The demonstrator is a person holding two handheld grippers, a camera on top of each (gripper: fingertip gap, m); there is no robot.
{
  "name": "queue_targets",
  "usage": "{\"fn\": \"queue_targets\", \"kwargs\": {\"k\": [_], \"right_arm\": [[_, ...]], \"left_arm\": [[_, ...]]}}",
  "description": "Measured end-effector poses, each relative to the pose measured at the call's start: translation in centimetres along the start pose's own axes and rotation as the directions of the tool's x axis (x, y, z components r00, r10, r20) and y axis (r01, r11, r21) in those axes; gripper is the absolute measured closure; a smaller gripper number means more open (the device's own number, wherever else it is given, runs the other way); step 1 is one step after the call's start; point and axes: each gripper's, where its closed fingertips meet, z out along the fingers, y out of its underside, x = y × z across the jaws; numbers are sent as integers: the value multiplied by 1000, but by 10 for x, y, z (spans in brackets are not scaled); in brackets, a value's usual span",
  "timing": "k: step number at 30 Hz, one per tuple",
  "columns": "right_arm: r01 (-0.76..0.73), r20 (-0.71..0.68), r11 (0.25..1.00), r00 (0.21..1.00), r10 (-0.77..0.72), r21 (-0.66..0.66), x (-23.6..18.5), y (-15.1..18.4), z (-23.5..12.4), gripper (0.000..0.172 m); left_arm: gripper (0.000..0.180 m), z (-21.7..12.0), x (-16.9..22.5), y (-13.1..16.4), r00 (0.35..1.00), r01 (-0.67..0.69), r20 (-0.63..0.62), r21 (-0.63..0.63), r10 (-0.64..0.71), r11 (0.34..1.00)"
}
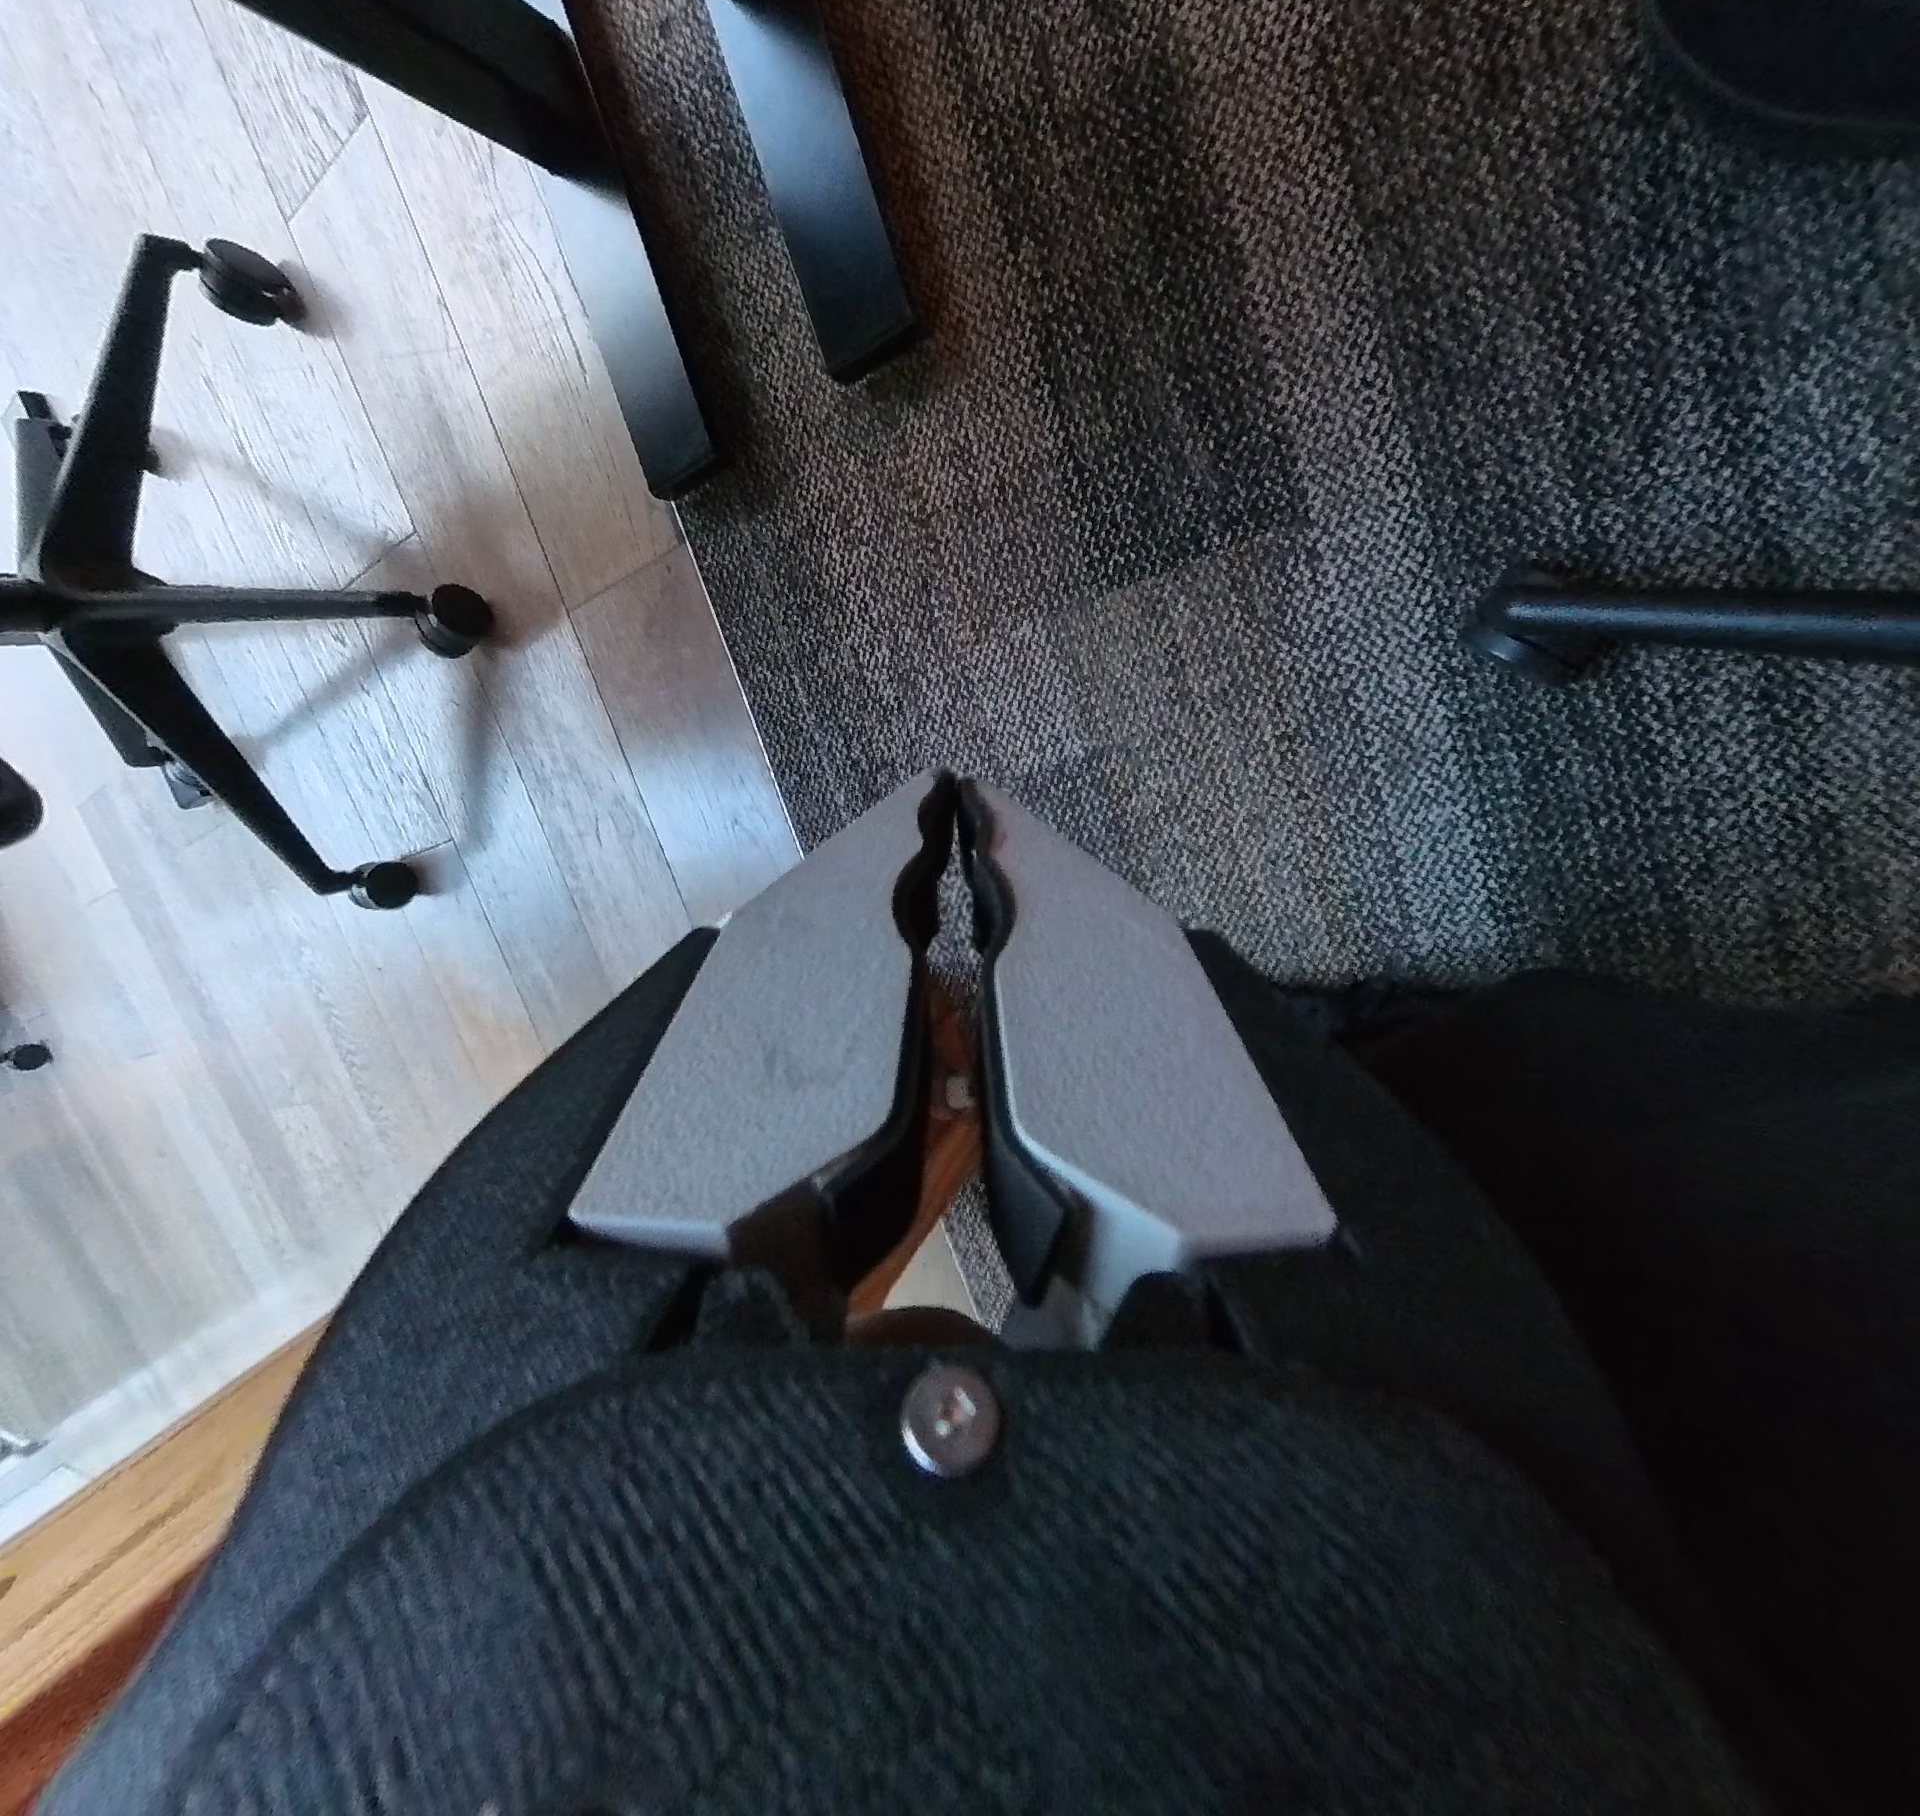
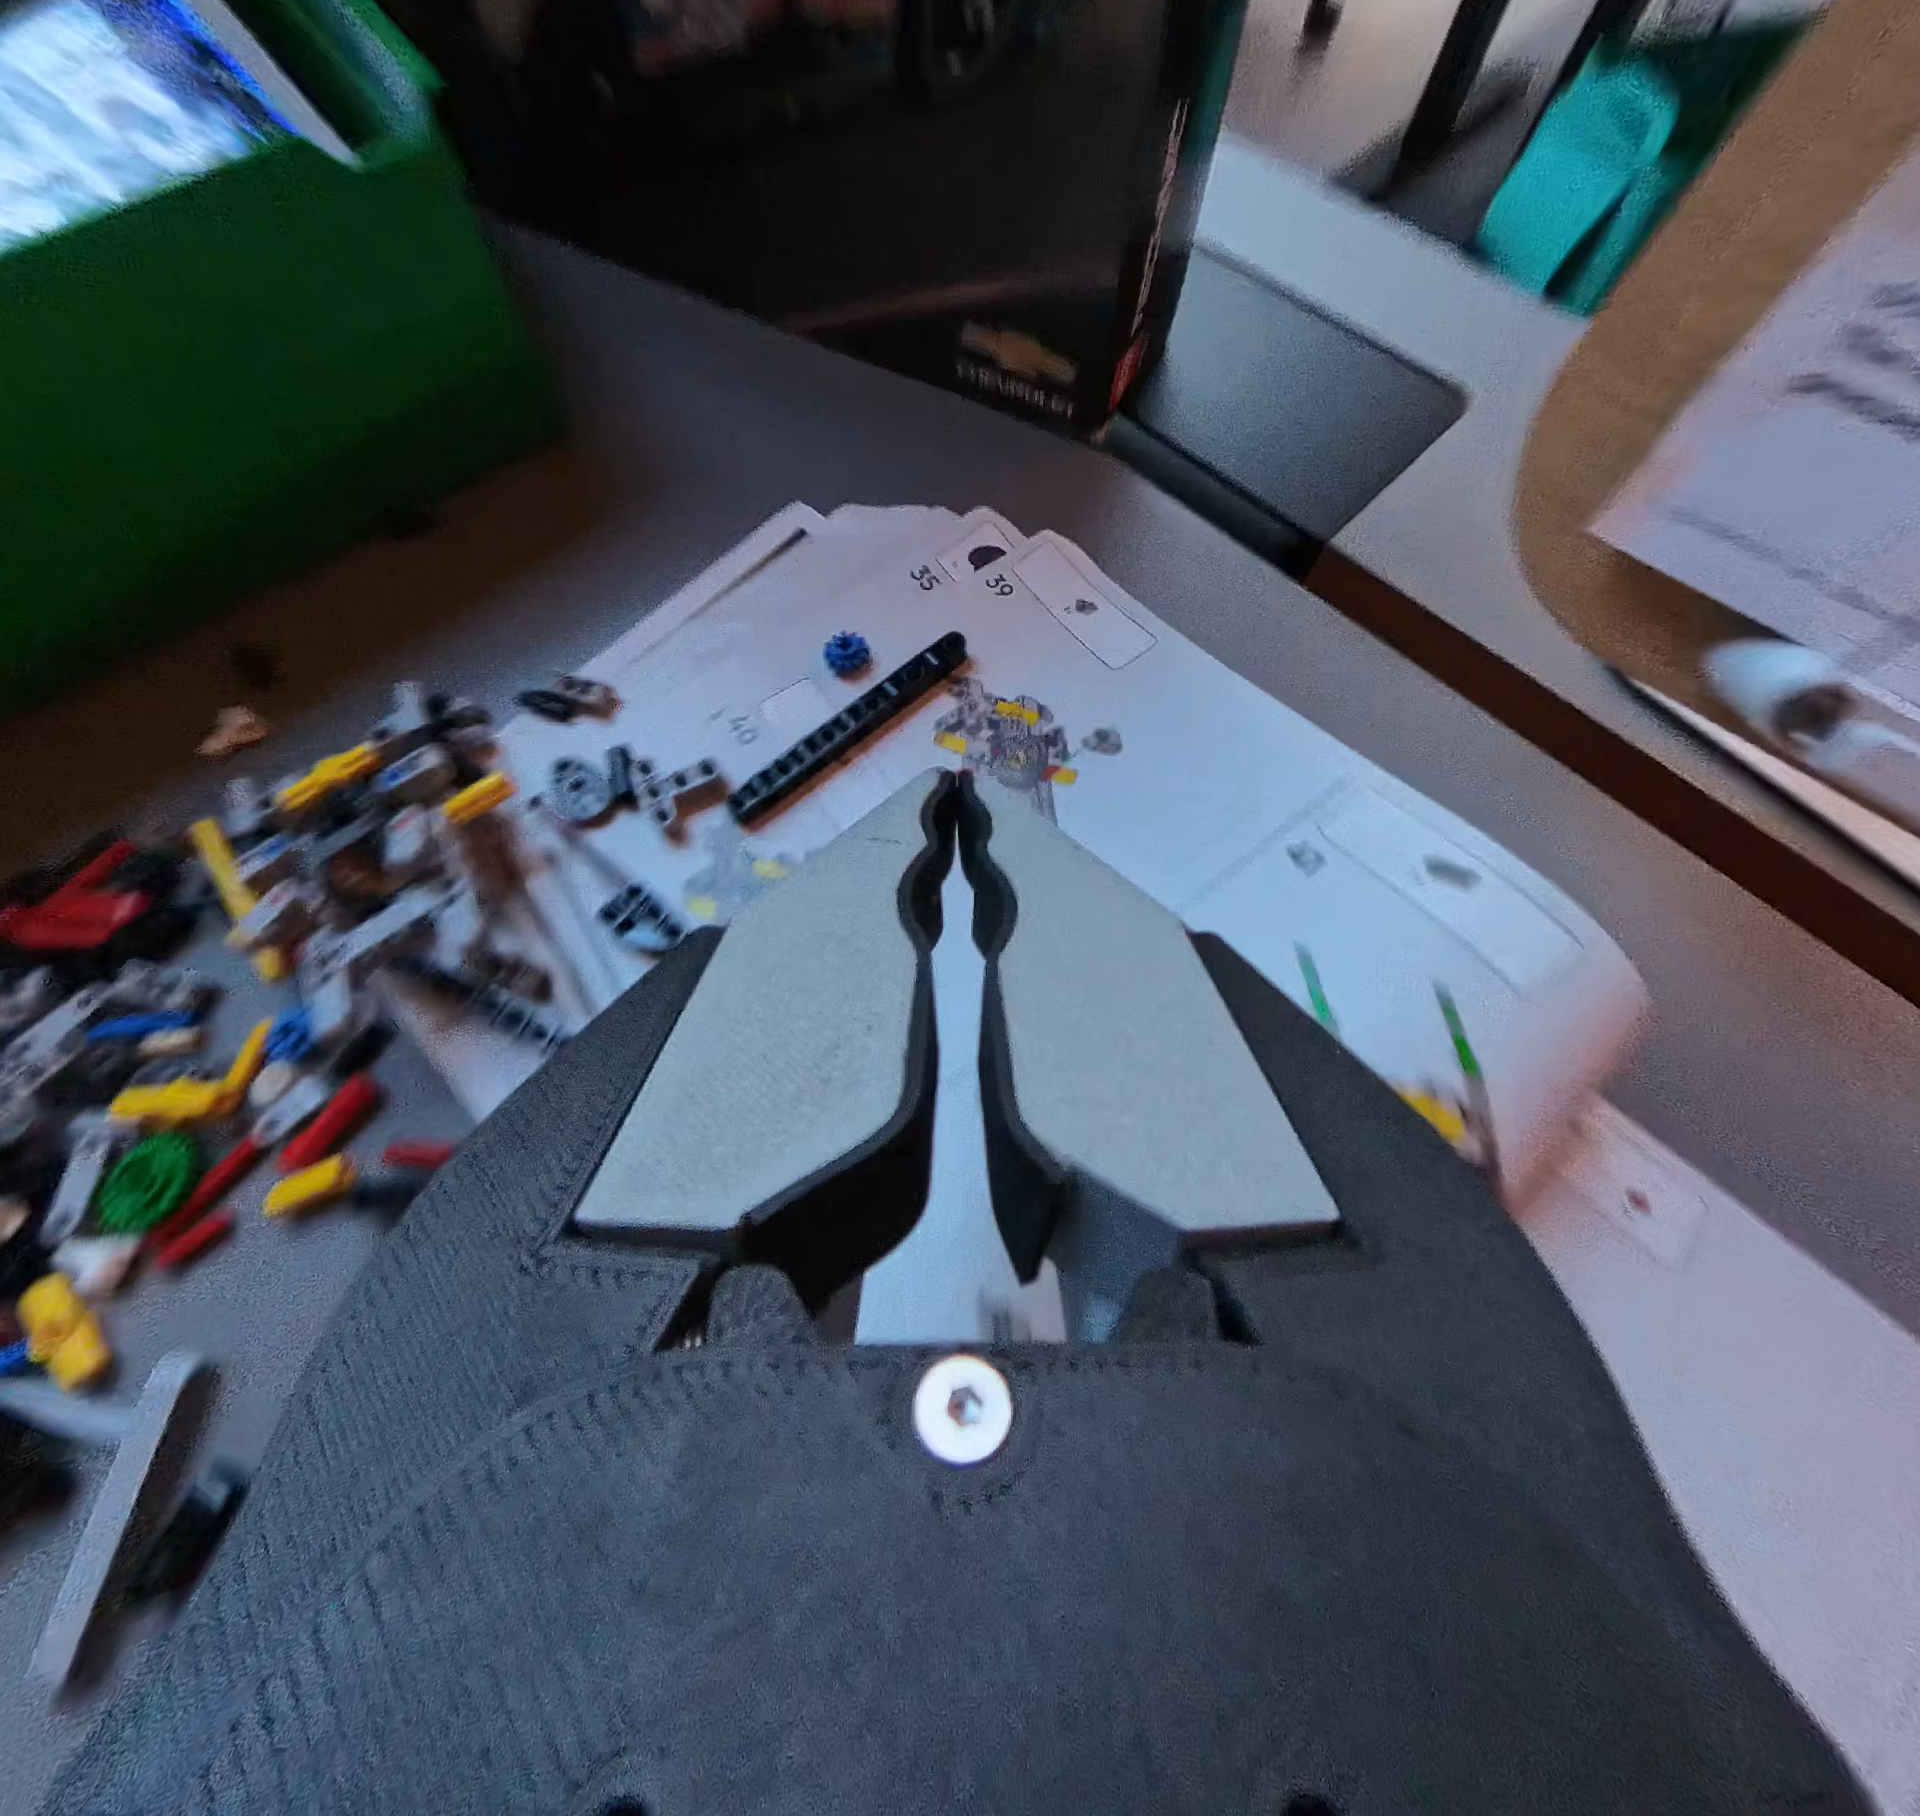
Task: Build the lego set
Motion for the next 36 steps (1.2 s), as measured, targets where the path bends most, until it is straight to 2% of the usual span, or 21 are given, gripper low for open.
{"fn": "queue_targets", "kwargs": {"k": [5,7,9,14,18,20,22,24,26,28,36], "right_arm": [[-44,-73,964,997,26,-263,15,13,88,172],[-44,-76,958,997,24,-282,13,17,105,172],[-48,11,961,999,53,-273,-9,16,109,172],[52,210,964,978,5,-261,-72,27,93,172],[123,452,943,892,32,-309,-130,40,60,172],[176,451,948,892,-39,-265,-130,31,53,172],[178,338,959,936,-97,-220,-106,14,60,172],[136,253,969,964,-81,-208,-85,4,71,172],[102,250,959,968,-34,-263,-81,13,81,172],[122,294,937,956,-22,-328,-93,32,81,172],[338,570,887,815,-108,-314,-181,70,26,172]], "left_arm": [[180,17,-3,-11,1000,-9,-13,-14,9,1000],[180,23,-4,-13,1000,-7,-17,-19,7,1000],[180,26,-7,-14,1000,2,-19,-18,-3,1000],[180,29,-10,-11,999,34,-39,-8,-34,999],[180,27,-9,-16,999,31,-34,20,-30,999],[180,27,-8,-19,999,28,-34,27,-27,999],[180,28,-7,-21,999,27,-38,32,-26,999],[180,29,-6,-23,999,20,-42,30,-19,999],[180,30,-6,-24,999,17,-44,28,-16,999],[180,31,-6,-25,999,17,-46,23,-16,1000],[180,31,-6,-25,999,23,-46,28,-22,999]]}}
